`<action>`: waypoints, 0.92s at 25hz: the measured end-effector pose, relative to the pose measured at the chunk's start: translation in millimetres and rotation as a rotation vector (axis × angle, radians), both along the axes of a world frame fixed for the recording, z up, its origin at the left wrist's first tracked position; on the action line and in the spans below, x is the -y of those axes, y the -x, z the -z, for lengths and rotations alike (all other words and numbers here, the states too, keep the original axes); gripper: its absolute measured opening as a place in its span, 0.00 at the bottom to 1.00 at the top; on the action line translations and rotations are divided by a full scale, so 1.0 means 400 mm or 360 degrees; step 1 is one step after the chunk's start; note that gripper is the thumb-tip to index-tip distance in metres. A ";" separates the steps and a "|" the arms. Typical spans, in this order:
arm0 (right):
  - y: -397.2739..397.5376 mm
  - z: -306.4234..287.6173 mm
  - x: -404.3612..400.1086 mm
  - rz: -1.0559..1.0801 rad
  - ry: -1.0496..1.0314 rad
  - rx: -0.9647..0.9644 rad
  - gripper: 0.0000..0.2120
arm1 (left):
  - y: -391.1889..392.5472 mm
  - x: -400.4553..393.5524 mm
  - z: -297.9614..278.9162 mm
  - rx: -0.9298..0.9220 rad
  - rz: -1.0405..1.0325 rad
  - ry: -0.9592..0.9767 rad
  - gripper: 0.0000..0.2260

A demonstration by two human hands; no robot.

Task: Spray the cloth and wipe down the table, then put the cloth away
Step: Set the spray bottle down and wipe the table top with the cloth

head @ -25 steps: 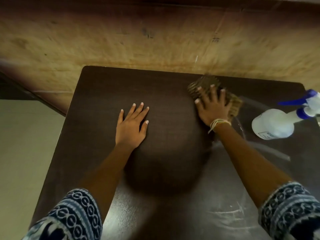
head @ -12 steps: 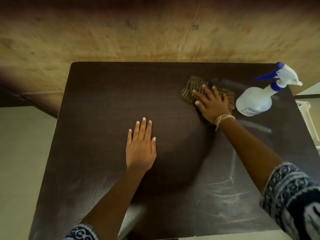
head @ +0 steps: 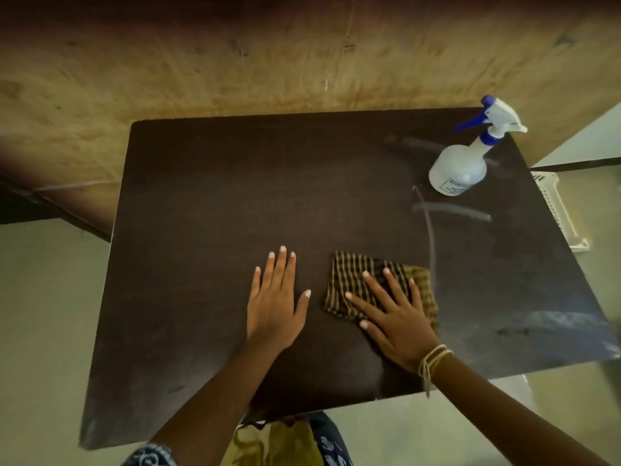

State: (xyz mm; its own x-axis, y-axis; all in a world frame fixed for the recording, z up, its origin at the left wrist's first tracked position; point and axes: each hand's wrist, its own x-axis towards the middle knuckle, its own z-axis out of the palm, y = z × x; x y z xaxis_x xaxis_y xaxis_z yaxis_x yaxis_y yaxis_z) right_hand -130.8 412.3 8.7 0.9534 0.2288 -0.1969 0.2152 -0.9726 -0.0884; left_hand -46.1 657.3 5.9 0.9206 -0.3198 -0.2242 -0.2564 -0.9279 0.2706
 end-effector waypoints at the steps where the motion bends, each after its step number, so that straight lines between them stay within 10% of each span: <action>1: 0.005 -0.003 0.034 -0.0091 0.0039 0.0010 0.25 | 0.047 -0.001 -0.005 -0.0007 0.0005 -0.0004 0.33; 7: -0.124 -0.017 0.204 0.1386 -0.0184 -0.0038 0.26 | 0.145 -0.028 0.011 0.0107 0.0141 -0.0117 0.35; 16: 0.187 0.005 -0.251 0.0590 -0.0114 -0.0004 0.24 | 0.163 -0.040 0.014 0.0186 0.0156 -0.0115 0.30; 23: 0.204 0.007 0.169 0.1449 -0.0094 0.0011 0.26 | 0.168 -0.027 0.031 0.0277 0.0139 -0.0154 0.29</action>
State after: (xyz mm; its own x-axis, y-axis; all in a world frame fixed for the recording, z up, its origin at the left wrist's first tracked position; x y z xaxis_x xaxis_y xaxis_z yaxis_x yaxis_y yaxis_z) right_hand -212.3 344.8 5.8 0.7715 -0.6033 -0.2022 -0.6328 -0.7606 -0.1450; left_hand -113.5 668.1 -6.7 0.9178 -0.3849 -0.0977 -0.3722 -0.9195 0.1260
